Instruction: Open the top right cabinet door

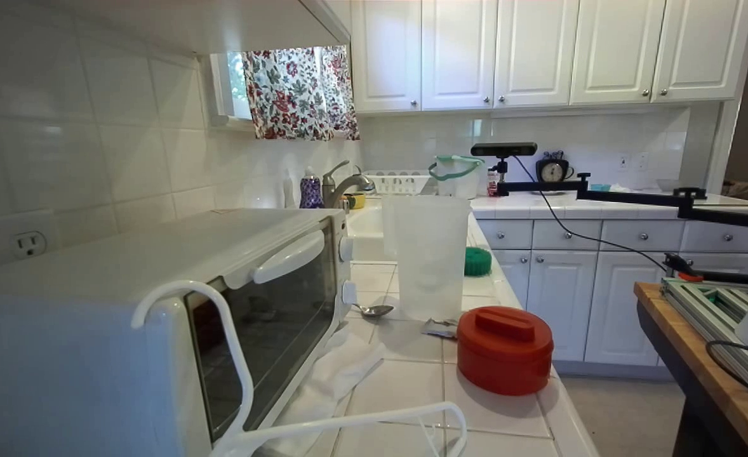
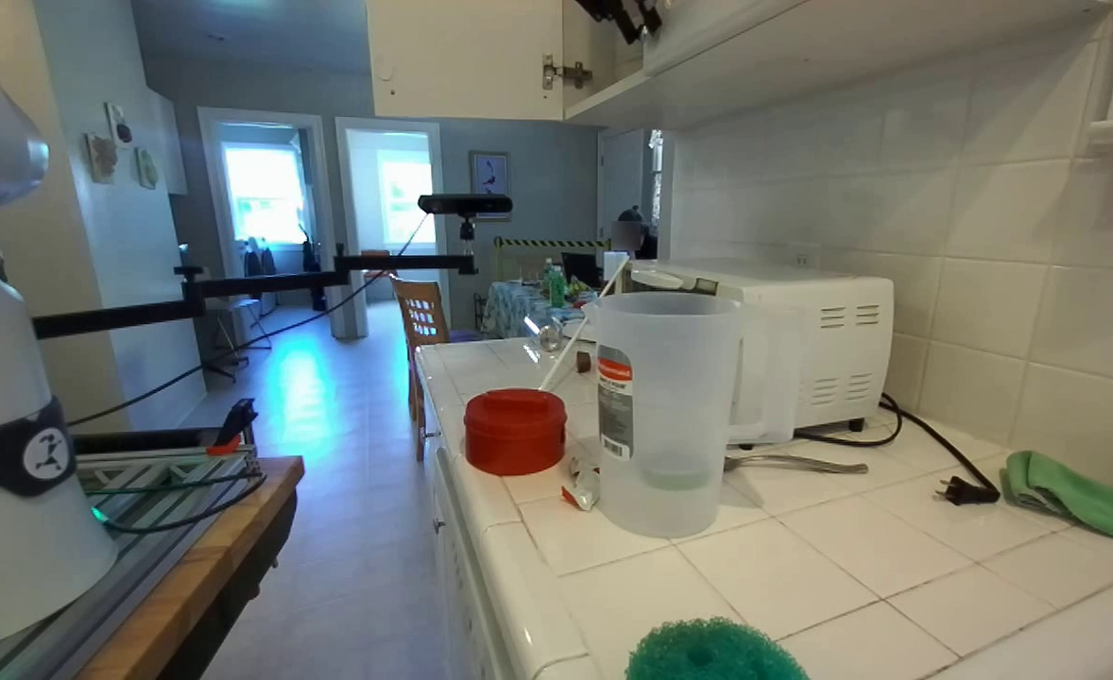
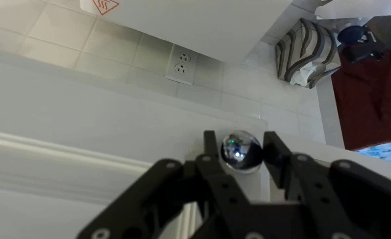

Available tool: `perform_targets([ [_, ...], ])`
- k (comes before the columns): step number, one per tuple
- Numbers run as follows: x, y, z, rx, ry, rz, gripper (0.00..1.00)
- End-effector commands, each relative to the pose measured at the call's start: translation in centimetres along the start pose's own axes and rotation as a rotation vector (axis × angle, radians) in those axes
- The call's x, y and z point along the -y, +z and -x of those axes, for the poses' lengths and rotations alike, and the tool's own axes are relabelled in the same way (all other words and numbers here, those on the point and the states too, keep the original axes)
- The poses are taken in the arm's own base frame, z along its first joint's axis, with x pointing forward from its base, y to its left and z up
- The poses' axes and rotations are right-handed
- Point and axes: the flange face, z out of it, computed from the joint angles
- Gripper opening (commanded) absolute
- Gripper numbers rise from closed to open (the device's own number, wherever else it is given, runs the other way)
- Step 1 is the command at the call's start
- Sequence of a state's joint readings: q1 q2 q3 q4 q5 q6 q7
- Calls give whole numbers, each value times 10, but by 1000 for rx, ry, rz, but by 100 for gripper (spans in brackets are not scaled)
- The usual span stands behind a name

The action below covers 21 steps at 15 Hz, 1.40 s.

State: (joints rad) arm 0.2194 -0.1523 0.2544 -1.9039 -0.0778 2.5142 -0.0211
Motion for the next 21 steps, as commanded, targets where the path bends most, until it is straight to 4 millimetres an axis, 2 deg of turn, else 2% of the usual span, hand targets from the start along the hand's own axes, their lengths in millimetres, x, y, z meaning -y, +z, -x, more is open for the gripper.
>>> perform_targets([
  [1, -6, 6, -8, -8, 6, 20, 11],
  [4, -6, 5, -6, 3, 1, 10, 9],
  [7, -2, -8, 1, 22, -29, -4, 9],
  [12, -9, -31, 27, 89, -63, 11, 9],
  [21, -25, -76, 88, 181, -80, 46, 9],
])
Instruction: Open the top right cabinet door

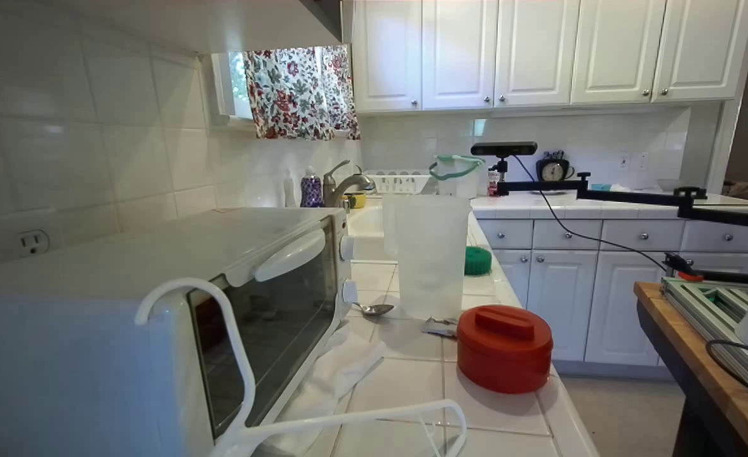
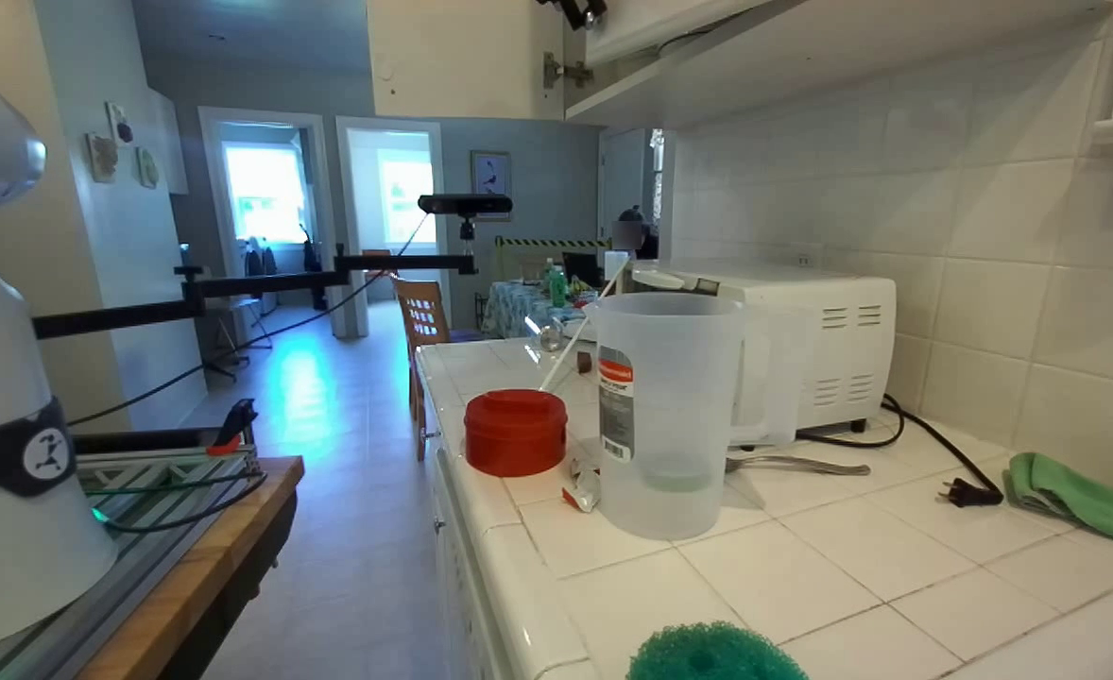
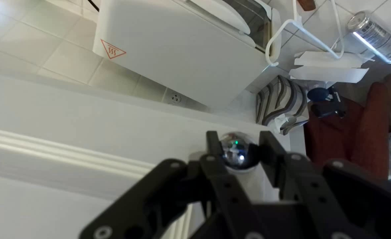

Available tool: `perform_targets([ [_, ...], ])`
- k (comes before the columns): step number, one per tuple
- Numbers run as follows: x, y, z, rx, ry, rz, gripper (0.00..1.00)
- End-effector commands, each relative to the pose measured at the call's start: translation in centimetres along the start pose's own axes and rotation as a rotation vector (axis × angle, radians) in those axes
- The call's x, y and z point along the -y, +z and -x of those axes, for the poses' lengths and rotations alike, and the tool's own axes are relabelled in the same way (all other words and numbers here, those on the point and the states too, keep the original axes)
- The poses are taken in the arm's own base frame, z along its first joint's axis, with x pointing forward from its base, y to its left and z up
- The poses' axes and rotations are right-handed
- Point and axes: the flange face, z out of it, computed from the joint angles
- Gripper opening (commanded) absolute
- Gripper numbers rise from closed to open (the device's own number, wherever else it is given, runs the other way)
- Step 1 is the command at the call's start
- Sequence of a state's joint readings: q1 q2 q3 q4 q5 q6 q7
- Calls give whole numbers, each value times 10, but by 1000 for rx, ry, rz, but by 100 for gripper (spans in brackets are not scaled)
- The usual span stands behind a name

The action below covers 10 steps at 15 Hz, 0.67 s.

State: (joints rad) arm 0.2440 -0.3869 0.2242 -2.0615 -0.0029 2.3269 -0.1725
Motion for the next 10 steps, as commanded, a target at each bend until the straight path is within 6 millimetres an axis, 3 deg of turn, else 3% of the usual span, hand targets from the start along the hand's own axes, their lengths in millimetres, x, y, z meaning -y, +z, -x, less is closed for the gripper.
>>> perform_targets([
  [1, -29, -13, 53, 72, 33, 48, 9],
  [7, -36, -52, 111, 108, 26, 46, 9],
  [10, -50, -74, 143, 146, 58, 62, 9],
])
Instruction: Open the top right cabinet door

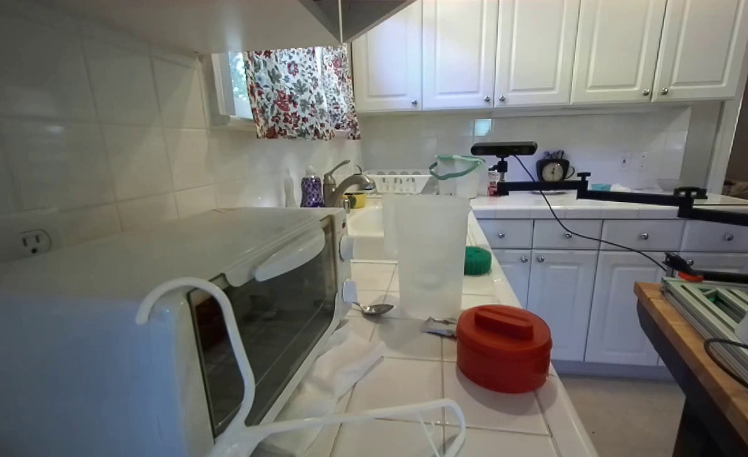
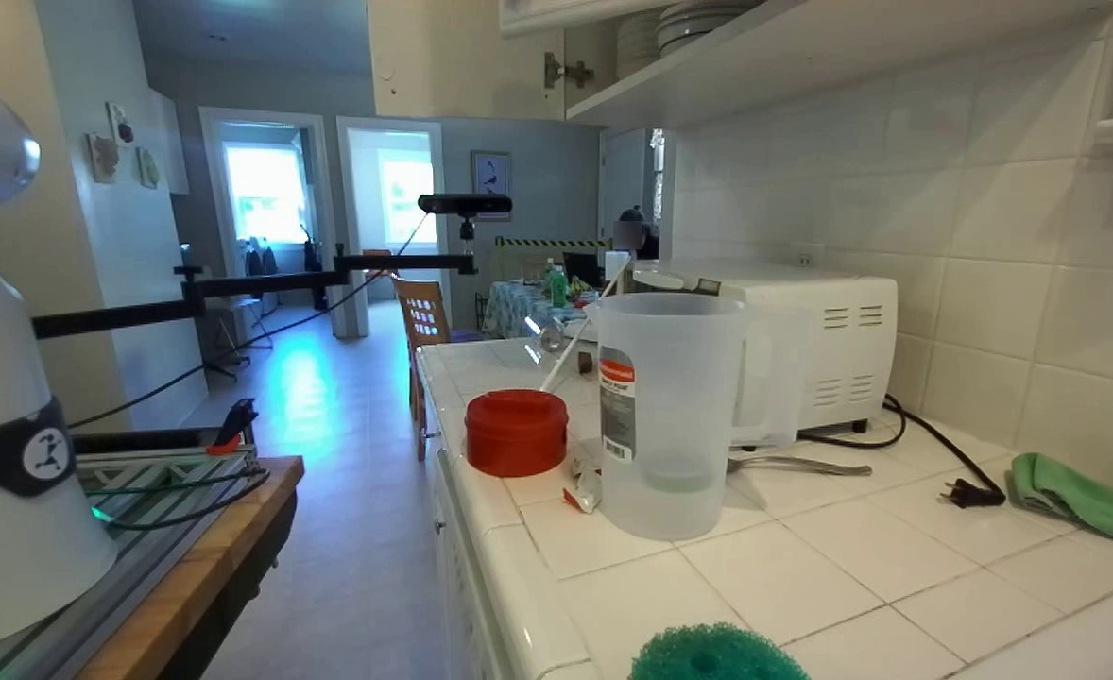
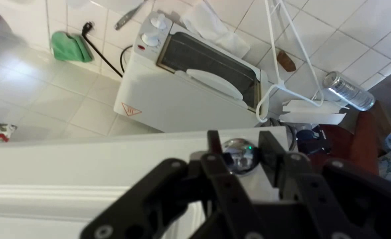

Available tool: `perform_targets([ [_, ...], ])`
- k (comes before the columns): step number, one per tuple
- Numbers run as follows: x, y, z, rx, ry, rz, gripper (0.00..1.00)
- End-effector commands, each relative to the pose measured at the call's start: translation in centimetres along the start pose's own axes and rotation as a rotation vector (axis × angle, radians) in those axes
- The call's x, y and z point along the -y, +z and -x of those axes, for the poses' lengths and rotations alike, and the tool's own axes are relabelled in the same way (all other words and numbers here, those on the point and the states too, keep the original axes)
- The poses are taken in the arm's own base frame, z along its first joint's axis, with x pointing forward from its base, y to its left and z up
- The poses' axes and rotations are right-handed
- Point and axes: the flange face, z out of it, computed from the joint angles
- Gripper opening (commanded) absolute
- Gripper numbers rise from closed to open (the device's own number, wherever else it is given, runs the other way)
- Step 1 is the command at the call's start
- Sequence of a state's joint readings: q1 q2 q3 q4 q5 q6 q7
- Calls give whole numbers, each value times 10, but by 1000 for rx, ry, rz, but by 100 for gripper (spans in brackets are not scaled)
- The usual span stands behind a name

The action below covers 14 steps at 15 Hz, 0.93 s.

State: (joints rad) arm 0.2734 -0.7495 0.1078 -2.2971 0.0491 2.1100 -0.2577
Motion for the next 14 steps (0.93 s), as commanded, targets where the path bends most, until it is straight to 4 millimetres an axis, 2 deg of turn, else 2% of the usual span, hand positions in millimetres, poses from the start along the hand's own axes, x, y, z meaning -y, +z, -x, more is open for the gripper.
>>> perform_targets([
  [1, -38, 0, 48, 68, 45, 79, 9],
  [4, -69, 1, 79, 127, 105, 122, 9],
  [6, -83, 5, 92, 154, 125, 130, 9],
  [14, -111, -7, 115, 198, 184, 178, 9],
])
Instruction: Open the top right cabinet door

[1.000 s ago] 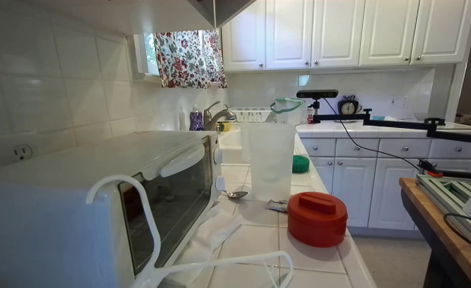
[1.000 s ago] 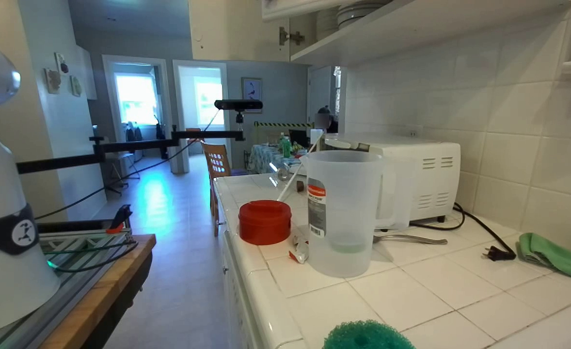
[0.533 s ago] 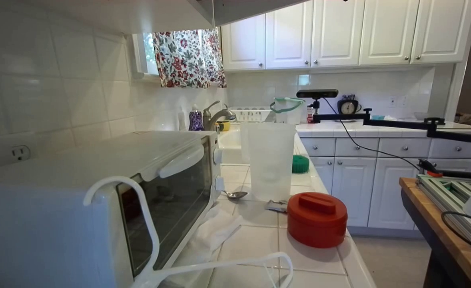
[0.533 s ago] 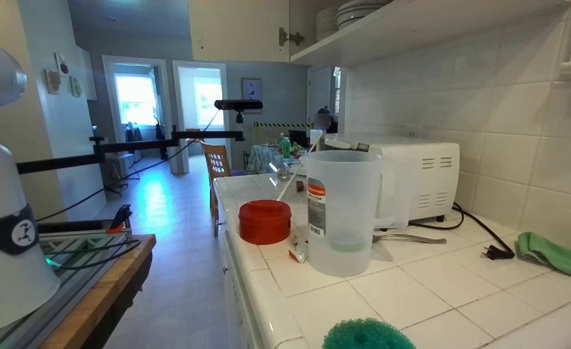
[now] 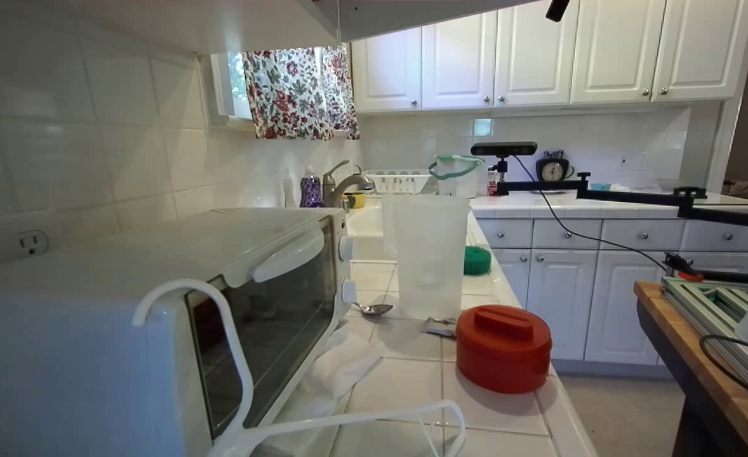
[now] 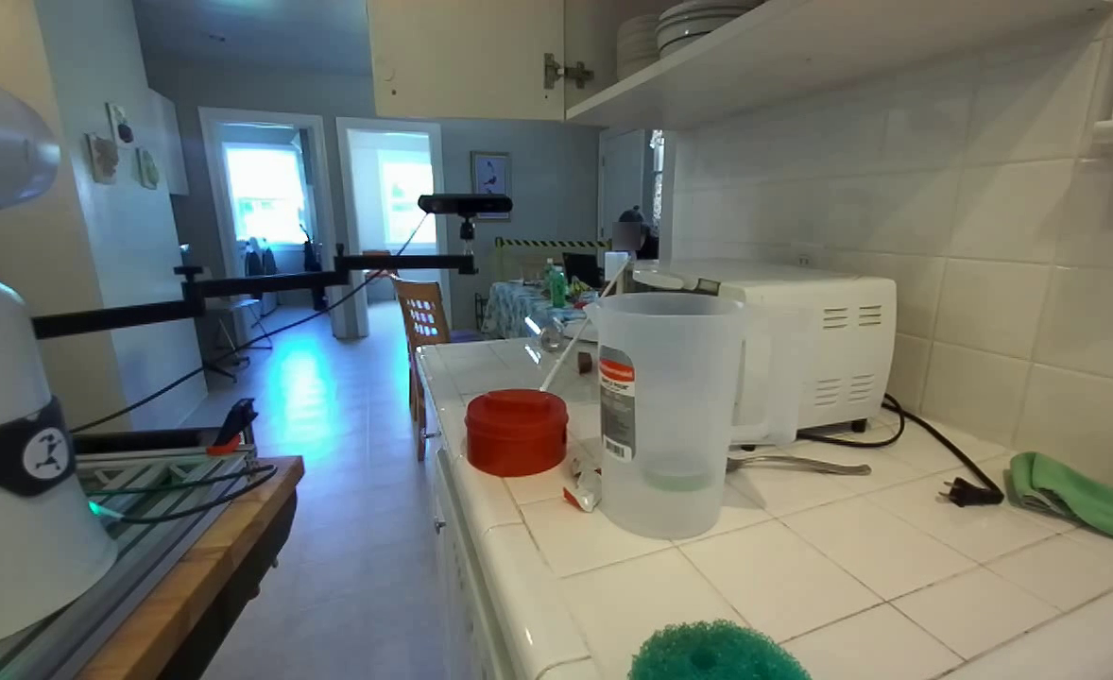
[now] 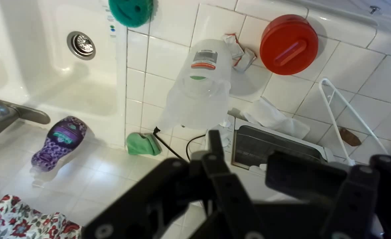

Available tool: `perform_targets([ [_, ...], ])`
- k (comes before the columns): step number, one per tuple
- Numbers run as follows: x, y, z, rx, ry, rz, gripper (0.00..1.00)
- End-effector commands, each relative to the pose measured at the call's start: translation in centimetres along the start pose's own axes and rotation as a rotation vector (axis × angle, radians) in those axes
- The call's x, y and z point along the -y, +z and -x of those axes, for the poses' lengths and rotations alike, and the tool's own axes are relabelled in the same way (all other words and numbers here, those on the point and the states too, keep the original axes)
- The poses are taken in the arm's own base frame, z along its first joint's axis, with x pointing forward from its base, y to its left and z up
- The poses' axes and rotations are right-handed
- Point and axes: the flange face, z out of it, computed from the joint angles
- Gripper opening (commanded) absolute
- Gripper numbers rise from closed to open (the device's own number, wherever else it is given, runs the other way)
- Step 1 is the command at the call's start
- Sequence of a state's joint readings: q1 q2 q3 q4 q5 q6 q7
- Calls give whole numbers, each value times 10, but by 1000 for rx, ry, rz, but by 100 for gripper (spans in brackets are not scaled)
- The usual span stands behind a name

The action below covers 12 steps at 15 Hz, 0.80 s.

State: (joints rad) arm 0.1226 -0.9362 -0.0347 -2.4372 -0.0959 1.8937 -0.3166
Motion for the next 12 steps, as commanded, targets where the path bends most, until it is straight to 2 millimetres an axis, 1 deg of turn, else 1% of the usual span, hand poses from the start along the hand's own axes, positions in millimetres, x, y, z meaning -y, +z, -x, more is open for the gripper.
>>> perform_targets([
  [1, -28, 2, 2, -13, 56, 82, 9],
  [4, -49, 0, 19, 6, 108, 116, 9],
  [5, -57, -4, 24, 15, 131, 133, 9],
  [6, -65, -2, 30, 18, 151, 147, 9],
  [8, -80, -4, 38, 27, 186, 176, 9],
  [10, -90, -4, 41, 31, 208, 202, 9],
  [11, -93, -5, 42, 34, 213, 212, 25],
  [12, -95, -4, 43, 36, 216, 223, 8],
])
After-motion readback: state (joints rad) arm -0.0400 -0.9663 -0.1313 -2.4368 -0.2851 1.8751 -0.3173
